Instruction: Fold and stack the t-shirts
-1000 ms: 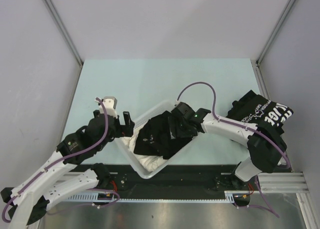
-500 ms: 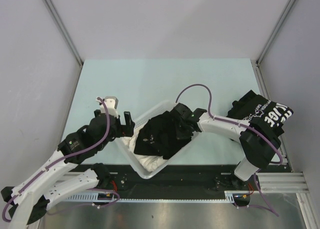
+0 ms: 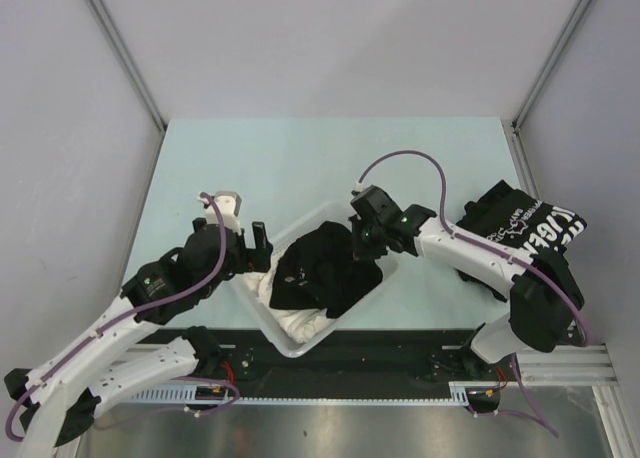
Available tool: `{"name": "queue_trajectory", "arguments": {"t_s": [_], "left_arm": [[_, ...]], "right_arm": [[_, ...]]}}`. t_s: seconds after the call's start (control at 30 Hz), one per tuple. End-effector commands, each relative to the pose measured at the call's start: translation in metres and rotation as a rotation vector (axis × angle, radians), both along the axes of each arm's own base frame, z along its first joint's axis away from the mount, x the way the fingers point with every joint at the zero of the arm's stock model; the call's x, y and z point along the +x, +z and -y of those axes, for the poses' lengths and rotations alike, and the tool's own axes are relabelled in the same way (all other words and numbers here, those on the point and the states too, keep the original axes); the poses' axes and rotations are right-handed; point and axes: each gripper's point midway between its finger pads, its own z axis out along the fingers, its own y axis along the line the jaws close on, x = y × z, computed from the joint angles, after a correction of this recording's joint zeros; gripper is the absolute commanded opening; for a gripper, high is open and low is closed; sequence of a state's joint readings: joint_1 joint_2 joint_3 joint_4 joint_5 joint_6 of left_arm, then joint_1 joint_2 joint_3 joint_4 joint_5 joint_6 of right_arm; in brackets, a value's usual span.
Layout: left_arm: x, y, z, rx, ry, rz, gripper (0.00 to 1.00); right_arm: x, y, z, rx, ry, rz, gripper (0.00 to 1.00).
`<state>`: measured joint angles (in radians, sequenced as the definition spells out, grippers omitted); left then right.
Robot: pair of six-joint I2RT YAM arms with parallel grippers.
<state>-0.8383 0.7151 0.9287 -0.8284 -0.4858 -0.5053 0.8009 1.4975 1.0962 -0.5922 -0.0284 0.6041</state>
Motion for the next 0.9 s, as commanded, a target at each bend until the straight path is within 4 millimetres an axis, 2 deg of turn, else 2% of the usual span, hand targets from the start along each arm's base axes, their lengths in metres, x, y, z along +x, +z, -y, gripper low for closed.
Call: {"name": "queue_trajectory", "arguments": {"t_s": [0.0,0.03,0.17,0.43,0.47,0.87], "left_arm": [[0.005,0.003,0.005,-0.024,-0.001,0.016,1.0],[0.005,0.003,0.005,-0.027,0.0,0.018,1.0],[0.004,0.004,0.005,-0.034,0.001,0.022,0.99],[0.003,0.005,0.004,-0.043,0.001,0.022,1.0],[0.003,0.005,0.005,-0.046,0.001,0.022,0.99],[0.001,0.005,0.005,-0.052,-0.008,0.023,1.0]], "right_arm": [[0.028,0.068,-0.013,0.115,0.011,0.155,0.0],[0.032,0.082,-0.016,0.134,0.011,0.178,0.0],[0.045,0.12,-0.015,0.178,0.005,0.248,0.0],[0.076,0.172,0.0,0.211,-0.039,0.337,0.0],[0.079,0.184,-0.001,0.228,-0.038,0.356,0.0],[0.109,0.266,0.013,0.273,-0.068,0.51,0.0]]}}
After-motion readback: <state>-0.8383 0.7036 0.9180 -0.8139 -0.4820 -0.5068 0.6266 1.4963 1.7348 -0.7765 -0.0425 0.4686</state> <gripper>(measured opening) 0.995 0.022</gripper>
